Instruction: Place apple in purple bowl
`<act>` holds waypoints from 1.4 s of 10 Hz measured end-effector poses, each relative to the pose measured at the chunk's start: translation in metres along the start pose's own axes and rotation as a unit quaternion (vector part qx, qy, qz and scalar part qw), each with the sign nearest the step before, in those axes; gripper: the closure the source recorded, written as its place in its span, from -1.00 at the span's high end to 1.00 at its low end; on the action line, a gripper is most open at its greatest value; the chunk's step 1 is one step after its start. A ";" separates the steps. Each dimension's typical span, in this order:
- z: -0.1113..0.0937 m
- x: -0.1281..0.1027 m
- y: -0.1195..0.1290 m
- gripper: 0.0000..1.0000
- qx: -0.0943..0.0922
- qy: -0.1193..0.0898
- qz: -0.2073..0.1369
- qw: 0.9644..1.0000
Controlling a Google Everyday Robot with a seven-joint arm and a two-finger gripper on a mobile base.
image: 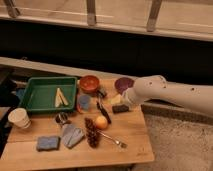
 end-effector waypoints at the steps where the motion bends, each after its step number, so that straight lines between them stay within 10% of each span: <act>1: 0.001 0.002 0.007 0.42 -0.003 -0.001 -0.009 1.000; 7: 0.057 0.034 0.100 0.42 -0.024 0.036 -0.070 0.997; 14: 0.082 0.040 0.099 0.42 -0.018 0.059 -0.068 0.996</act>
